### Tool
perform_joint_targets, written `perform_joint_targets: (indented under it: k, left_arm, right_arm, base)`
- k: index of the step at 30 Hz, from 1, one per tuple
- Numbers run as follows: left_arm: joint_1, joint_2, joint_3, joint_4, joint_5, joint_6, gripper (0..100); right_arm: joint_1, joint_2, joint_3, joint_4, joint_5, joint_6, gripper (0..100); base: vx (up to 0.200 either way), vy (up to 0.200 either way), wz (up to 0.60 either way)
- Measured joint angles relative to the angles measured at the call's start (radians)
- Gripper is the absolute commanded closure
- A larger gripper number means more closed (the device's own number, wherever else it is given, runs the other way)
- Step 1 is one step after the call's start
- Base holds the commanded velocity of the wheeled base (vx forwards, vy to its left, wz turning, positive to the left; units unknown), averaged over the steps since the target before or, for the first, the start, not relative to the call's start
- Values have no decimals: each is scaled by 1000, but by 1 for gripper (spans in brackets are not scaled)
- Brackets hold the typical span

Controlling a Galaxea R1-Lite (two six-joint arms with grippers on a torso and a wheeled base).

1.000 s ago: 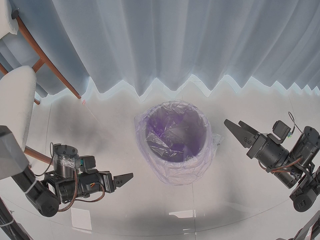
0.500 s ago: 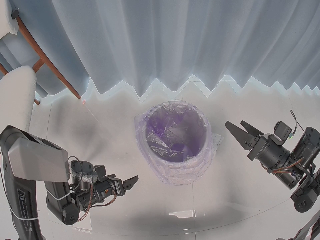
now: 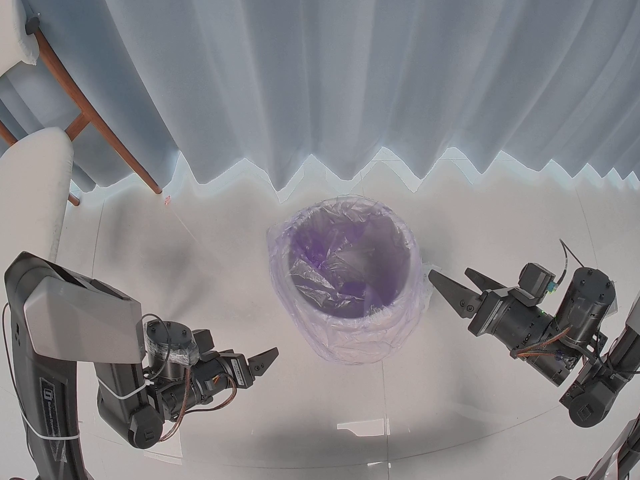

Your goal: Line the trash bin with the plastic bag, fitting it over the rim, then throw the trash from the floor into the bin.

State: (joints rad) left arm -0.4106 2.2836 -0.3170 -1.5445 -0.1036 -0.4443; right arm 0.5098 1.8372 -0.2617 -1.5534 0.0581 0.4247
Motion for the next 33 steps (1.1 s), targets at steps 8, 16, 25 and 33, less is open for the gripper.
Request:
perform_joint_targets:
  k: [8, 16, 25, 33]
  left_arm:
    - [-4, 27, 2, 1, 1, 0, 0]
    - [-2, -3, 1, 0, -2, 1, 0]
    - [68, -195, 5, 3, -6, 16, 0]
    - [163, -388, 12, 45, -13, 70, 0]
  right_arm:
    - [3, 1, 4, 0, -2, 1, 0]
    - [-4, 46, 3, 0, -22, 7, 0]
    - [-44, 259, -96, 23, -53, -14, 0]
    - [-54, 454, -389, 216, -61, -128, 0]
  base:
    - [-200, -200, 0]
    - [-200, -200, 0]
    - [22, -22, 0]
    - [200, 0, 0]
